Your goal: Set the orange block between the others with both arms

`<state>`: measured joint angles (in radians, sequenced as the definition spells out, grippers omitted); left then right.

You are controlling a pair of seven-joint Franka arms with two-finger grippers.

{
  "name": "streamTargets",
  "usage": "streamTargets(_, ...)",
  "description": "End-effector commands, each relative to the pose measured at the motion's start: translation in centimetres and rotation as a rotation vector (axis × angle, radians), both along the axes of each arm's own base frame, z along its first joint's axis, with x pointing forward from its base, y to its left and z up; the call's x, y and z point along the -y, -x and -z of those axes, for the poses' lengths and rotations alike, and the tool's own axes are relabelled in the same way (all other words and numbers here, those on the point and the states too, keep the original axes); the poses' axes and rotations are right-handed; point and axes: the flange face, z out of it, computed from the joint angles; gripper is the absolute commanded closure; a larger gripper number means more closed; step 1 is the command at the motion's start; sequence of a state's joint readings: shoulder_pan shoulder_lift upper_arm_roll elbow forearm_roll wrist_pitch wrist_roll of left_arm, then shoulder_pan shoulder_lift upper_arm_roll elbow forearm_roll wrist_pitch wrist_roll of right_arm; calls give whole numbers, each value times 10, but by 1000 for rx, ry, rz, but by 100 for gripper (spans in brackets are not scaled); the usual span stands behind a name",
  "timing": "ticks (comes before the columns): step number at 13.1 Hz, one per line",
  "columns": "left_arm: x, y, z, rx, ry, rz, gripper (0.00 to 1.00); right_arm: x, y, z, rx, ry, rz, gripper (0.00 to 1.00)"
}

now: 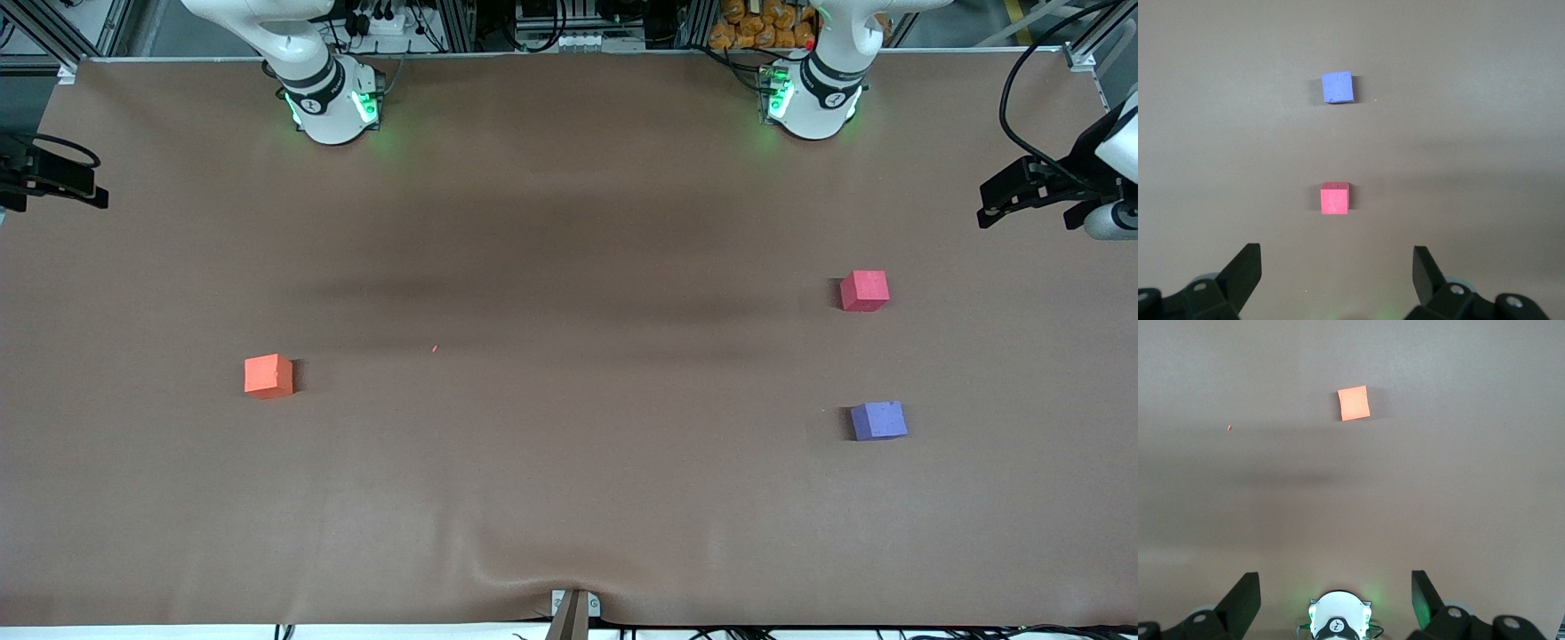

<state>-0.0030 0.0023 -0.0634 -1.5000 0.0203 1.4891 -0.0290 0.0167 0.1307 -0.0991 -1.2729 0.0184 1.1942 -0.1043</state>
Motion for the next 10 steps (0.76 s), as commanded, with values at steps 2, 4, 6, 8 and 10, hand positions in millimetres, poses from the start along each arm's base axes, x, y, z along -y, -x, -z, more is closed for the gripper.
streamTargets(2, -1, -1, -3, 10, -3, 13, 0, 0, 7, -7, 8, -19, 2, 0)
streamTargets(4, -1, -1, -3, 9, -3, 13, 0, 0, 7, -7, 8, -19, 2, 0)
streamTargets(6, 0, -2, -1, 5, -3, 16, 0, 0, 7, -7, 8, -19, 2, 0)
streamTargets(8, 1, -2, -1, 5, -3, 16, 0, 0, 7, -6, 7, -19, 2, 0)
streamTargets(10, 1, -2, 0, 4, -4, 16, 0, 0, 7, -6, 5, -19, 2, 0)
